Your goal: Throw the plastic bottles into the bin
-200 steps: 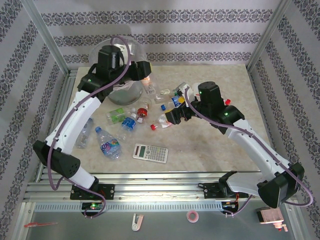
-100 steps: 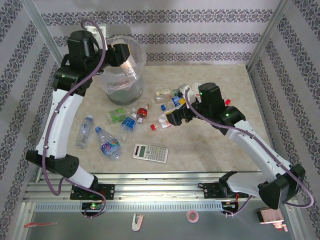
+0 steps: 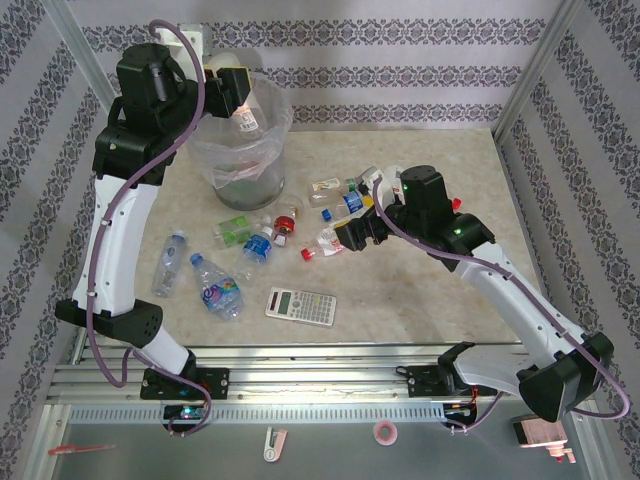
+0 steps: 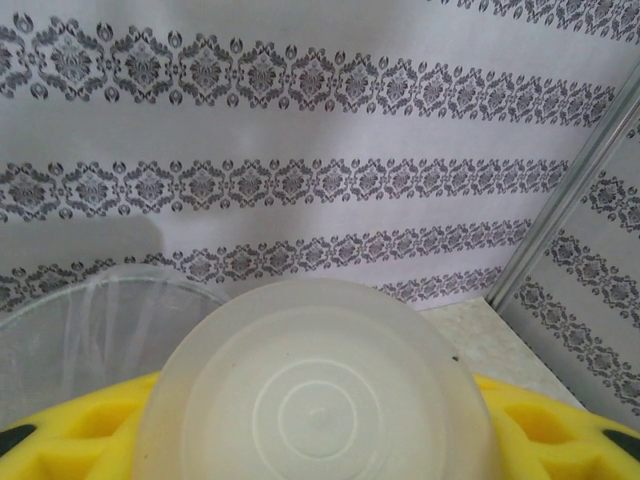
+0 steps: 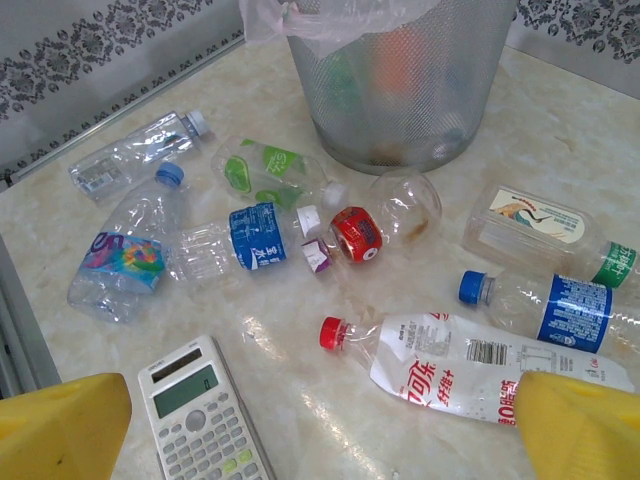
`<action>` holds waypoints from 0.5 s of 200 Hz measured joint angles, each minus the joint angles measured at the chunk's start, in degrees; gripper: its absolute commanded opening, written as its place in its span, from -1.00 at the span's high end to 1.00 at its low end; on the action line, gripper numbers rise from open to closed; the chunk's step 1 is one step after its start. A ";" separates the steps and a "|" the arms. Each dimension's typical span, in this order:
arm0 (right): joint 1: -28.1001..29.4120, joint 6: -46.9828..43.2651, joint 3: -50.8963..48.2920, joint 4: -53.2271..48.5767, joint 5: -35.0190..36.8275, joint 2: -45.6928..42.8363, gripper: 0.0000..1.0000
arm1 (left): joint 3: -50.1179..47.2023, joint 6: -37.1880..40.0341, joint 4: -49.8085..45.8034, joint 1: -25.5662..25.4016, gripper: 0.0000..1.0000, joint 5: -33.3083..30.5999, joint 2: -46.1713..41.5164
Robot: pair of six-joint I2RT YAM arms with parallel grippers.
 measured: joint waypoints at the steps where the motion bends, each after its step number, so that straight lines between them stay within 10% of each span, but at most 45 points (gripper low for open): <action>1: 0.00 0.02 0.00 0.00 0.00 0.00 -0.95 | -0.04 0.02 0.09 0.00 0.88 -0.02 -0.02; 100: -0.09 -1.31 -0.09 0.15 0.63 0.00 -0.95 | -21.11 7.37 27.12 0.00 0.88 -1.66 -14.47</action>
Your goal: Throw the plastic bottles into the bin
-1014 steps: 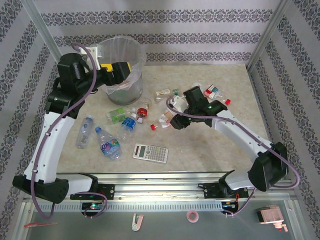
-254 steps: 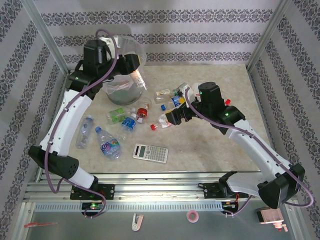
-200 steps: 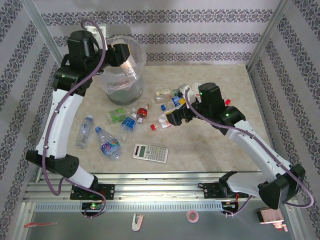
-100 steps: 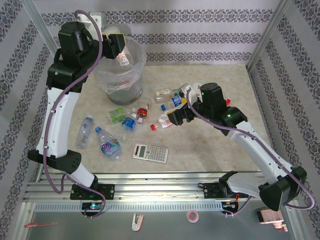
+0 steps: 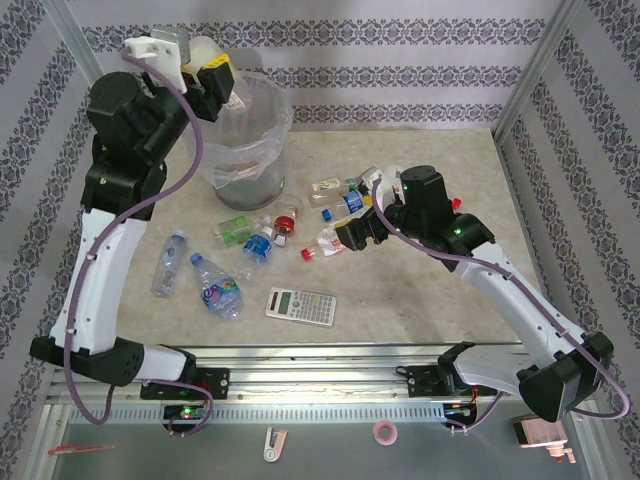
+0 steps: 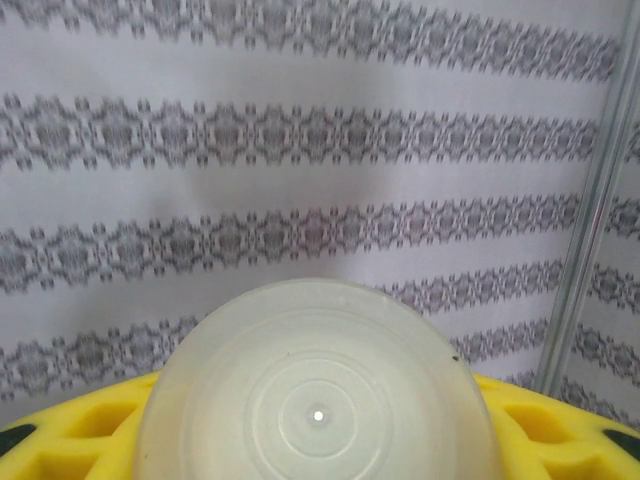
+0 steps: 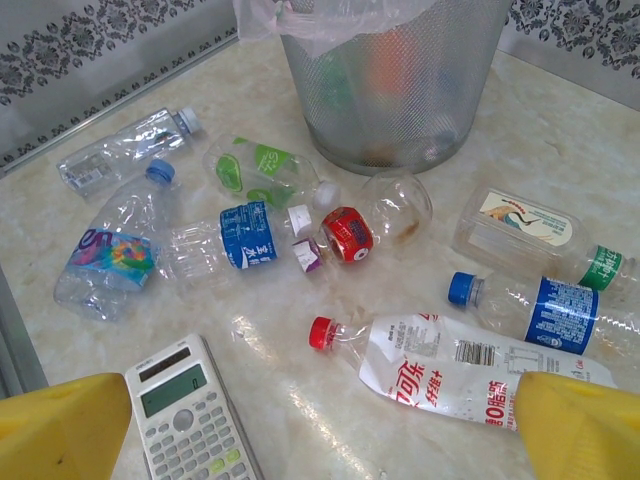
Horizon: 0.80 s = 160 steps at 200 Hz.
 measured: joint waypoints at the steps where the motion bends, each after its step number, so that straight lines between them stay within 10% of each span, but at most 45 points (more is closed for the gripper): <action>1: -0.02 0.00 0.00 -0.02 0.00 0.00 -0.95 | -0.17 0.15 0.44 0.00 0.88 0.00 -0.15; 160: -0.28 -0.20 0.02 0.00 1.27 1.95 -0.95 | -12.76 7.65 25.59 0.00 0.90 0.37 -6.67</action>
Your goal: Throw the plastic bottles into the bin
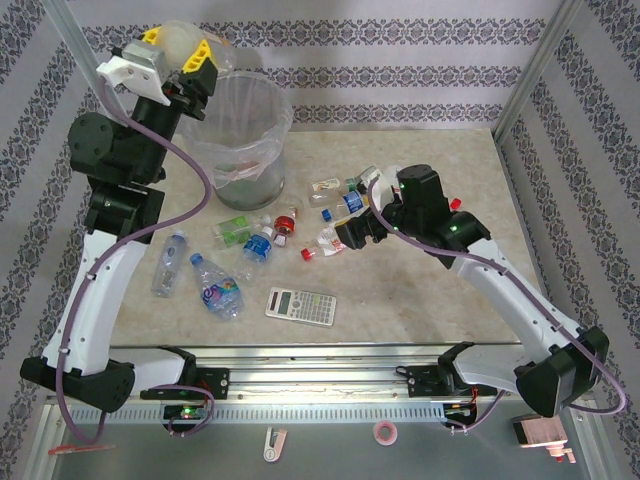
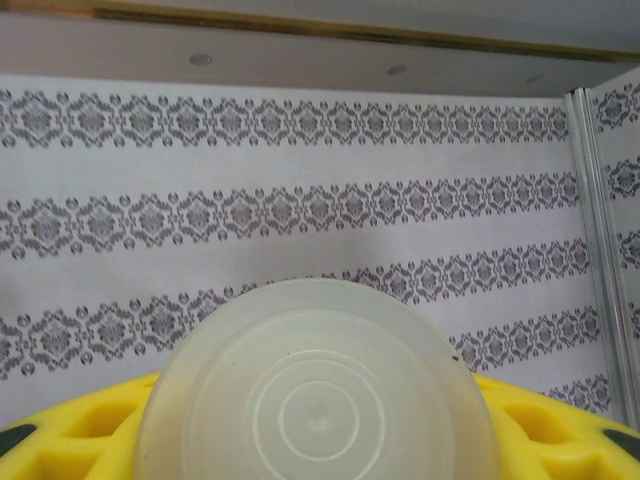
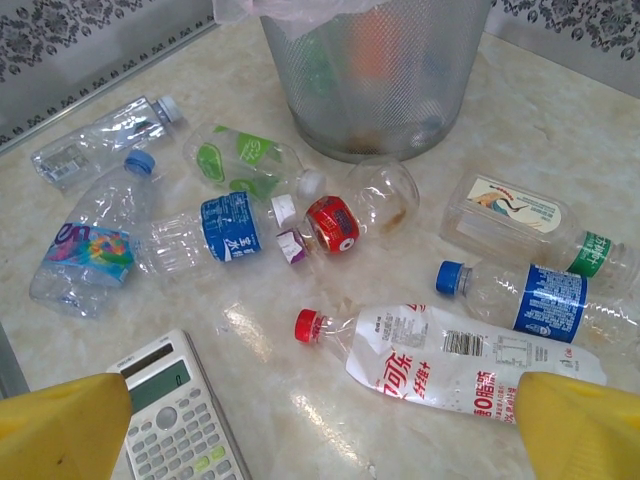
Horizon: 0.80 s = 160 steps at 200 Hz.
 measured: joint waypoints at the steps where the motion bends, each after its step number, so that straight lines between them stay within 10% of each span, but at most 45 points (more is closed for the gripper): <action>1: 0.00 0.00 0.00 -0.02 0.00 0.04 -0.95 | 0.00 0.02 0.11 0.00 0.90 -0.02 -0.04; 120: -0.76 -0.20 2.21 0.22 -1.27 4.98 -0.95 | -0.04 -0.20 -0.63 1.27 0.78 -3.76 7.98; 136: -1.14 -0.17 2.21 0.20 -1.75 4.98 -0.95 | -0.07 -4.17 -1.97 4.22 0.42 -2.62 11.72; 160: -1.14 -0.20 2.21 -0.07 -2.12 4.98 -0.95 | 3.52 -11.54 -8.87 8.90 -0.92 0.24 19.56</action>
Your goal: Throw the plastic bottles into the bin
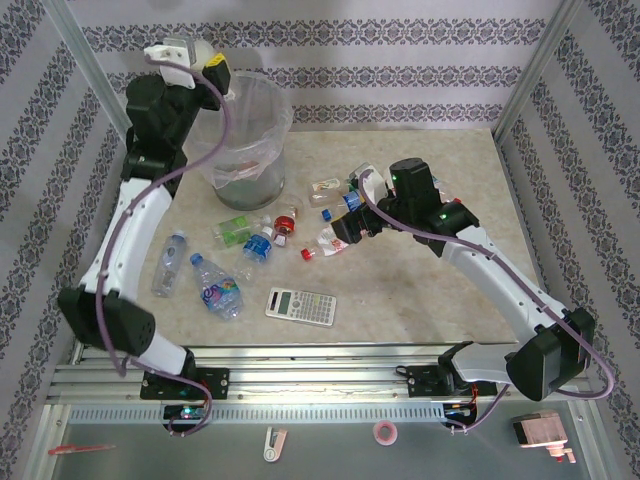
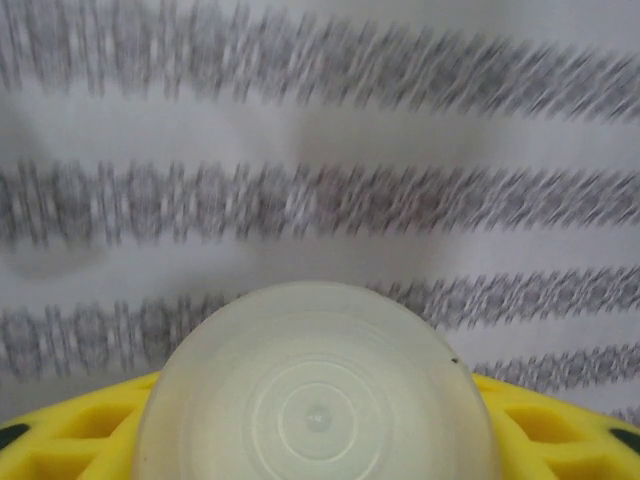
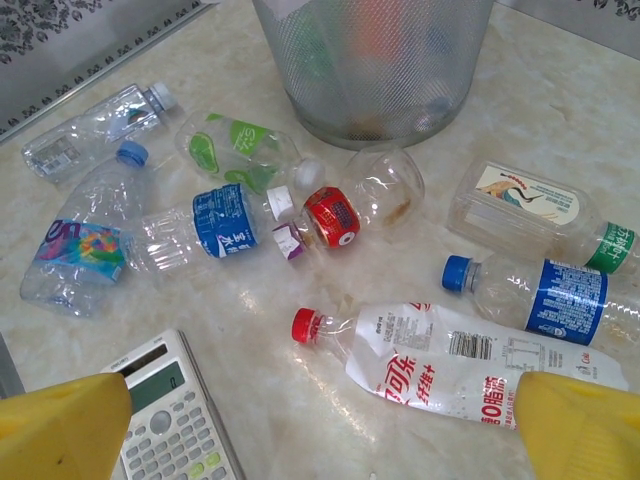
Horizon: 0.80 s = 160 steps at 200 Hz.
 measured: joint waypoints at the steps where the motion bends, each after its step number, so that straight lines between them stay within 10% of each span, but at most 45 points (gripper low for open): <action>1: 0.00 -0.02 0.00 -0.02 -0.02 0.00 -0.95 | 0.52 -0.42 -0.72 0.20 -0.96 0.20 0.63; 42: 0.00 -0.02 -0.98 -0.87 -0.07 -1.22 -0.95 | 11.13 -8.31 -15.85 1.53 -0.99 3.32 8.79; 160: 0.00 -0.02 -2.86 -1.31 -0.96 -3.76 -0.95 | 15.52 -14.56 -30.10 1.51 -1.00 3.15 -4.15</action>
